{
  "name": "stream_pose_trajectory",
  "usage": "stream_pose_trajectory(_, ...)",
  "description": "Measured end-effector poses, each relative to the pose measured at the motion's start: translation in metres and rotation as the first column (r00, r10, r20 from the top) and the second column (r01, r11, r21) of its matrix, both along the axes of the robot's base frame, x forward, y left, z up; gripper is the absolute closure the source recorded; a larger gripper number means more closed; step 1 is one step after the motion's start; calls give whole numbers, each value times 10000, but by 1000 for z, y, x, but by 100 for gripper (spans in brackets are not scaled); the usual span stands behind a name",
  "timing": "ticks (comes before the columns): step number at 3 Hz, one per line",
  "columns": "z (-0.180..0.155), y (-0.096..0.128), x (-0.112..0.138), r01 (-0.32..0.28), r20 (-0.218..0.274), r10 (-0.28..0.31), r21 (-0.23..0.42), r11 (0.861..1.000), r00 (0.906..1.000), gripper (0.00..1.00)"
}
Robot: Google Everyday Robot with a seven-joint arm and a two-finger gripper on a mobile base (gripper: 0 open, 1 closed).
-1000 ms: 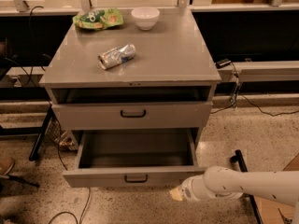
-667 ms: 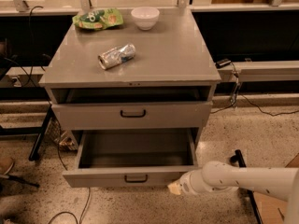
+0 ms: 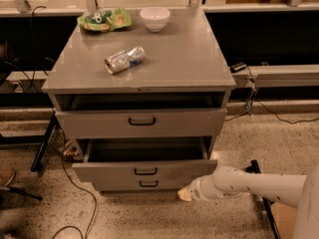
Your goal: Close middle drawer
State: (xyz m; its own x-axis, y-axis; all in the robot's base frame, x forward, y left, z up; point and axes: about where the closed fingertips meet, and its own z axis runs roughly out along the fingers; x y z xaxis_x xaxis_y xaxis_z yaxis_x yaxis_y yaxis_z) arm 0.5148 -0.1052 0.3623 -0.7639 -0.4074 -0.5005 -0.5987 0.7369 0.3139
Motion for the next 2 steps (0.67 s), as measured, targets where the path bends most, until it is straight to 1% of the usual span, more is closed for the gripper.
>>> stream_pose_trajectory(1, 7, 5, 45, -71, 770, 61, 124, 9999, 9970, 100)
stream_pose_trajectory(2, 16, 9, 89, -126, 1599, 78, 295, 9995, 9871, 100)
